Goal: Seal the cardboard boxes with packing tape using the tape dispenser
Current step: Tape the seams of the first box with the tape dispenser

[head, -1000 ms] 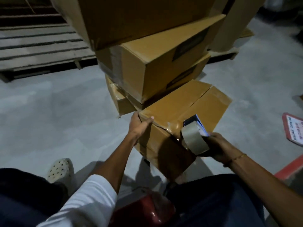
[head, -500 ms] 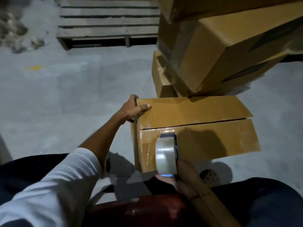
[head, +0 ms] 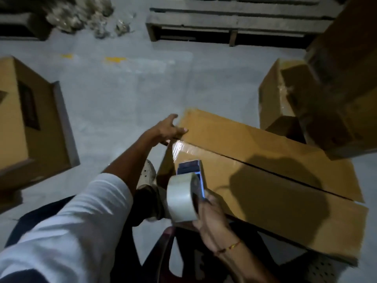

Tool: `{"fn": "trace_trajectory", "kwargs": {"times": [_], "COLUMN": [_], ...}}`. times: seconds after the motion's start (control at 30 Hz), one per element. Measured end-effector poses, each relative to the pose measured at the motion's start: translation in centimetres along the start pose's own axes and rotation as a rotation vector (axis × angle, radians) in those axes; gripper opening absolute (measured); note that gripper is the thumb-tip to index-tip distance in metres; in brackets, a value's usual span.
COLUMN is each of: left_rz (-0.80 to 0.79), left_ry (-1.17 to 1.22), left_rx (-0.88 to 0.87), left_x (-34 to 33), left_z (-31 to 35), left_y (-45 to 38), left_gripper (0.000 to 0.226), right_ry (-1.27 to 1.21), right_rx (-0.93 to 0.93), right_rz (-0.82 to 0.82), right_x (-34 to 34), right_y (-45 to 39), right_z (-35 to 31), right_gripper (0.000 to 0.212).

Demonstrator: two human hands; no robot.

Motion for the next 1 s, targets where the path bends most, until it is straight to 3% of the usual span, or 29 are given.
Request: {"fn": "trace_trajectory", "kwargs": {"times": [0.1,0.23,0.37,0.53,0.7,0.83,0.93,1.0], "left_rz": [-0.035,0.006,0.081,0.052,0.119,0.171,0.264,0.312], "left_ry": [-0.095,-0.205,-0.455,-0.716,-0.704,-0.641,-0.460,-0.294], "left_rx": [0.001,0.007,-0.118,-0.169,-0.067,-0.009,0.020,-0.038], "left_x": [-1.9,-2.2,-1.1,-2.0,-2.8,-3.0,-2.6,-2.8], "left_z": [-2.3,-2.8,-0.5,-0.7,-3.3,-4.7,-4.8,-4.2], "left_y": [1.3,5.0,10.7,17.8,19.7,17.7,15.0,13.0], "left_gripper": [0.065,0.058,0.057,0.058,0.067,0.065,0.078,0.090], "right_ry": [0.117,0.249,0.310,0.496,0.503,0.684,0.646,0.632], "right_rx": [0.046,0.236,0.375,0.470,0.511,0.596,0.527,0.506], "right_rz": [-0.001,-0.044,-0.054,-0.004,-0.072,-0.080,-0.089,-0.067], "right_x": [2.5,5.6,8.1,10.8,11.9,12.9,14.2,15.5], "right_y": [0.0,2.7,7.5,11.7,13.8,12.6,10.6,8.5], "right_z": [0.0,-2.1,-4.1,-5.7,-6.7,-8.3,-8.8,-9.4], "right_gripper": [0.023,0.021,0.009,0.019,0.018,0.027,0.051,0.046]}}
Point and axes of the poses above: each hand's wrist, its own y-axis away from the middle knuckle, its own x-axis out of the back of the hand, z = x × y, the point moved 7 cm from there along -y, towards the middle knuckle, and after that the axes turned 9 degrees about -y, right-handed, at the moved point
